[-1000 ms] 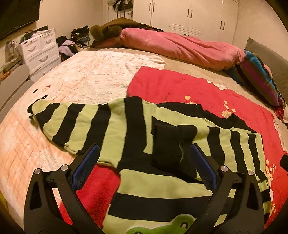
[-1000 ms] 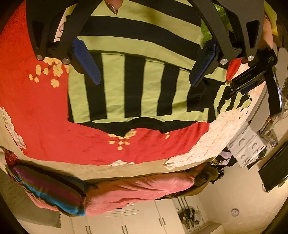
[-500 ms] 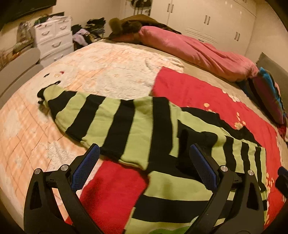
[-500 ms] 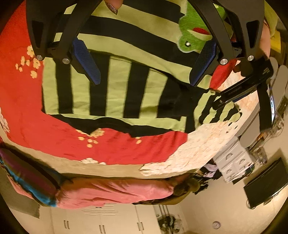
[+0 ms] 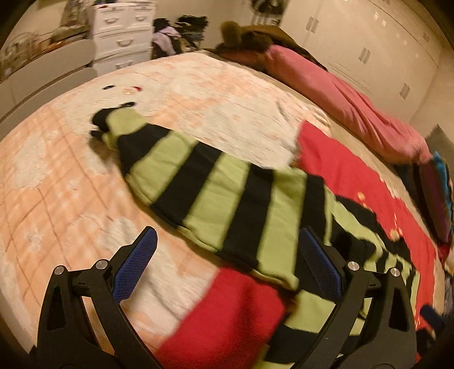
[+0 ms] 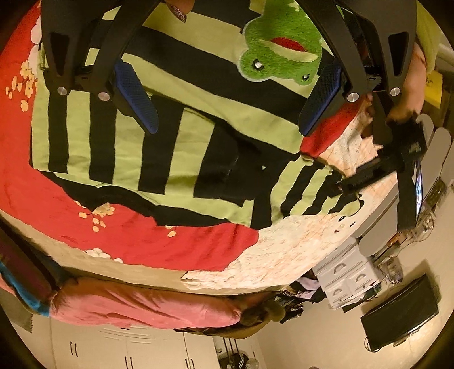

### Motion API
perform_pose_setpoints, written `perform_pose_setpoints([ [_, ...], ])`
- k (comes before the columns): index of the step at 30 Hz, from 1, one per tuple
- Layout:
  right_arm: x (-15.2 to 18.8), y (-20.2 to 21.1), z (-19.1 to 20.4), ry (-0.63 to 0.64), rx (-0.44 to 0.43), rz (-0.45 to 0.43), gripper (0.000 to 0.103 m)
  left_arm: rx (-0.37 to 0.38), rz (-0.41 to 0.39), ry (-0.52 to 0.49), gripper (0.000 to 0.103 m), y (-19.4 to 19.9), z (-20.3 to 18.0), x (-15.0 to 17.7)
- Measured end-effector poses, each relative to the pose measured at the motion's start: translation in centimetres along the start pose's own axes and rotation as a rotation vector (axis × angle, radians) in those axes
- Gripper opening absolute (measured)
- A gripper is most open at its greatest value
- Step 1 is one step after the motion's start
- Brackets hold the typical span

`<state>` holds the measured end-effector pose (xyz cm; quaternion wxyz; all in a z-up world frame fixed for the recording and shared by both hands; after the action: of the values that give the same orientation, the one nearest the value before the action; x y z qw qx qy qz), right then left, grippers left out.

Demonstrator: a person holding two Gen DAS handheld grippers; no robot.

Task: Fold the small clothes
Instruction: 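Move the left tool to the other sleeve cuff and grasp it, then carry the held sleeve across the body with the left gripper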

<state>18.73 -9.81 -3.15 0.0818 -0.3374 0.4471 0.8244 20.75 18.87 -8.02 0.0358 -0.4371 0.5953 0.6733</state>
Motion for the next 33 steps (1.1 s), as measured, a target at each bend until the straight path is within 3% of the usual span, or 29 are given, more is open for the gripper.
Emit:
perform_pose_setpoints([
  [5,0.4,-0.7,0.0,-0.003,-0.003,0.01,0.099,0.029,0.007,0.112,0.094,-1.4,3.9,-1.4],
  [14,1.4,-0.9,-0.2,-0.015,-0.005,0.023,0.099,0.012,0.066,0.305,0.093,-5.8,11.6,-3.8],
  [15,1.5,-0.9,-0.3,-0.02,-0.004,0.023,0.099,0.015,0.076,0.316,0.091,-6.5,12.2,-4.2],
  [17,1.6,-0.8,-0.6,-0.026,-0.001,0.026,0.099,0.041,0.083,0.341,0.075,-7.3,12.9,-4.9],
  [19,1.8,-0.7,-1.0,-0.033,0.005,0.031,0.099,0.068,0.091,0.367,0.068,-8.2,13.5,-5.7],
  [27,2.8,-1.1,-1.5,-0.063,-0.004,0.056,0.098,0.172,0.121,0.474,0.066,-11.5,14.3,-7.9],
  [28,2.9,-1.2,-1.2,-0.054,-0.01,0.064,0.098,0.192,0.132,0.494,0.061,-12.1,14.5,-8.0],
  [30,3.2,-1.4,-0.4,-0.017,-0.023,0.075,0.098,0.205,0.14,0.505,0.033,-12.8,14.6,-8.0],
  [31,3.2,-1.4,-0.2,-0.007,-0.025,0.075,0.098,0.211,0.137,0.497,0.012,-12.8,14.6,-8.1],
  [33,3.2,-1.3,0.0,0.0,-0.037,0.069,0.098,0.221,0.116,0.485,0.009,-12.2,14.4,-8.2],
])
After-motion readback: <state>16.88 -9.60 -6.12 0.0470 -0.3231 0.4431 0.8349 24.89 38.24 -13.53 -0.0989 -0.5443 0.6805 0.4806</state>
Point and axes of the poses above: each gripper's, at about its wrist camera, not at the fingertips, and y roughly against the way its jaws point, z to its left, x to its underside, the point moved 3 cm from there along -y, roughly the way its jaws point, and after that the axes turned 12 degrees about -x, right-handed, at the moved point
